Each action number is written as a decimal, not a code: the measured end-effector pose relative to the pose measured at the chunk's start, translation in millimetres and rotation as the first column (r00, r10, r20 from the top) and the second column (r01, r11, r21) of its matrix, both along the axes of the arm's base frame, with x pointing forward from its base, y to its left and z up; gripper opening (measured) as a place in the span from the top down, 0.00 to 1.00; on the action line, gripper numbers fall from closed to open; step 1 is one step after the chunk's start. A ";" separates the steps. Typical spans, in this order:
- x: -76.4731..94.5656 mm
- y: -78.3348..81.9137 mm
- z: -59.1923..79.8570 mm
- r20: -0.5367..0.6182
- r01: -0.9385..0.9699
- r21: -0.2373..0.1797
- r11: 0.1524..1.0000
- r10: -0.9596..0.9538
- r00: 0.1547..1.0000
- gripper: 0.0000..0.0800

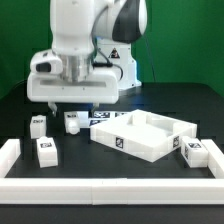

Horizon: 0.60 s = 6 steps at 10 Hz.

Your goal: Assemble one leg

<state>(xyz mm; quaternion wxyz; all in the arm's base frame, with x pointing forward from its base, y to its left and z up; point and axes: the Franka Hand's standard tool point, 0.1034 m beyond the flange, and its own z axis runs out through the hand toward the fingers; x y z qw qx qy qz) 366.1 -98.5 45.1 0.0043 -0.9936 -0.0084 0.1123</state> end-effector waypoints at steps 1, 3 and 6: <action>12.1 16.5 22.2 -0.008 0.018 0.031 0.999 -0.018 1.000 0.19; 42.1 51.8 48.0 0.033 0.030 0.030 0.999 -0.031 0.999 0.19; 81.9 92.2 44.6 0.078 0.005 -0.004 1.000 -0.005 0.997 0.19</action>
Offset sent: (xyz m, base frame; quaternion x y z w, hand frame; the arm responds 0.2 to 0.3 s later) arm 0.0691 0.0824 0.0219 0.0279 0.0182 0.0215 0.9992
